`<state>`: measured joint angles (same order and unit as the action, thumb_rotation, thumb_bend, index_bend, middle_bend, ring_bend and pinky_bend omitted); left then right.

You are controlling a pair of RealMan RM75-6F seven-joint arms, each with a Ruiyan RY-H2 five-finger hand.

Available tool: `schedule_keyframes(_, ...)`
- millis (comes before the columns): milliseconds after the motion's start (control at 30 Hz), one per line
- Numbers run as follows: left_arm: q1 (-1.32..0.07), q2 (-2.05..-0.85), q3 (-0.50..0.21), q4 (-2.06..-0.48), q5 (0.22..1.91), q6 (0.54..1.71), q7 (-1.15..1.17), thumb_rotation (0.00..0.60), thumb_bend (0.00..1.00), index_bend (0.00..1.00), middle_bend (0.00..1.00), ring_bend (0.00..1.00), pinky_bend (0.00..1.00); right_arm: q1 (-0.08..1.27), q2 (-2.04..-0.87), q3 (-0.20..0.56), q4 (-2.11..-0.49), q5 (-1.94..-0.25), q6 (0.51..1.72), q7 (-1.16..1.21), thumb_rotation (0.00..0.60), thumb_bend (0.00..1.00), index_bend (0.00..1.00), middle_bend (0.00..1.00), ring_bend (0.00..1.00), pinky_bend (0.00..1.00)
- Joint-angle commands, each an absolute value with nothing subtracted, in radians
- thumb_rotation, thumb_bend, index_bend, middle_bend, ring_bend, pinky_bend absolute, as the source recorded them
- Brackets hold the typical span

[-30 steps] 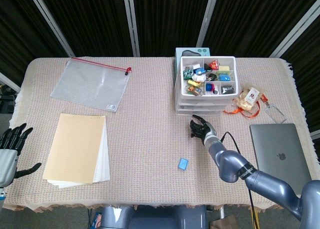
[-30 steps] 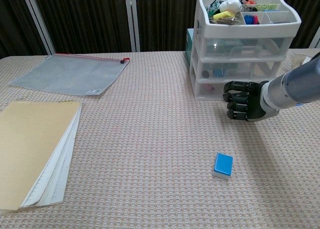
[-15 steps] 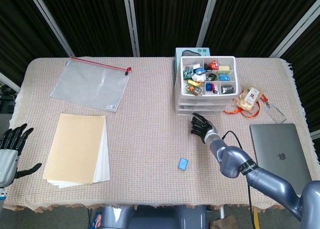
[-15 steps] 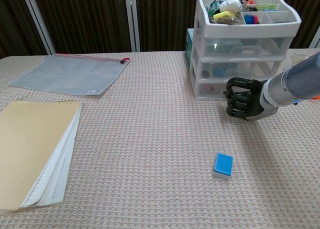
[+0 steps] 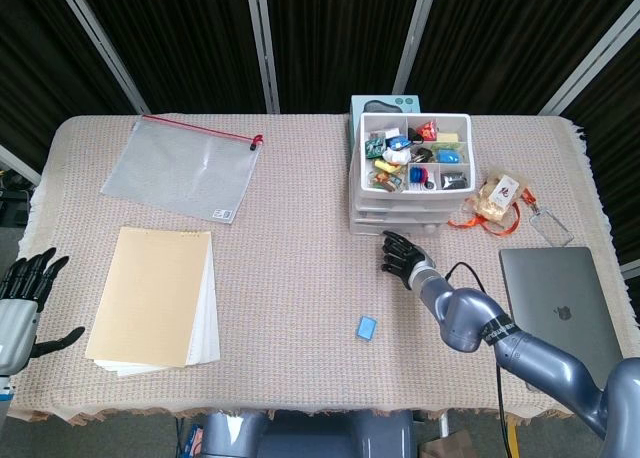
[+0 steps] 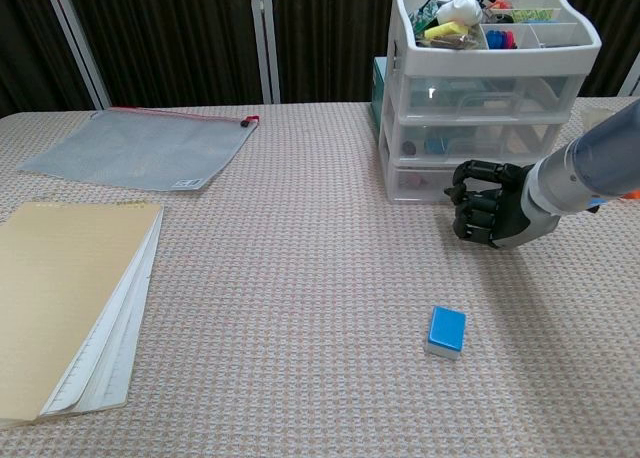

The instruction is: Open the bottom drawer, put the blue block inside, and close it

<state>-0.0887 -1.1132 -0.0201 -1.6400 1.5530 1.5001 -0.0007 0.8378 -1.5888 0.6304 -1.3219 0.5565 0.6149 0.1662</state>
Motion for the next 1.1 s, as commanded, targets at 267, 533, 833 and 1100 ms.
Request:
schedule_keyframes(267,-0.091,-1.114,-0.02,-1.637,1.555,1.499,0.001,0.6,0.17,0.08,0.0,0.0,0.0,0.829,-1.579,0.632,-1.348,0.586,0.618,0.147,0.6,0.5,0.33,0.79,0.82,0.75)
schedule_keyframes(533,-0.09,-1.115,-0.018,-1.634,1.562,1.505,0.002,0.6,0.17,0.08,0.0,0.0,0.0,0.808,-1.551,0.639,-1.408,0.59,0.633,0.141,0.6,0.5,0.34,0.79,0.82,0.75)
schedule_keyframes(833,-0.091,-1.112,-0.019,-1.634,1.56,1.503,0.004,0.6,0.17,0.08,0.0,0.0,0.0,0.766,-1.537,0.625,-1.487,0.556,0.659,0.153,0.6,0.5,0.35,0.79,0.82,0.75)
schedule_keyframes(1100,-0.09,-1.115,-0.019,-1.631,1.561,1.506,0.008,0.6,0.17,0.08,0.0,0.0,0.0,0.73,-1.511,0.622,-1.547,0.524,0.666,0.168,0.6,0.5,0.35,0.79,0.82,0.75)
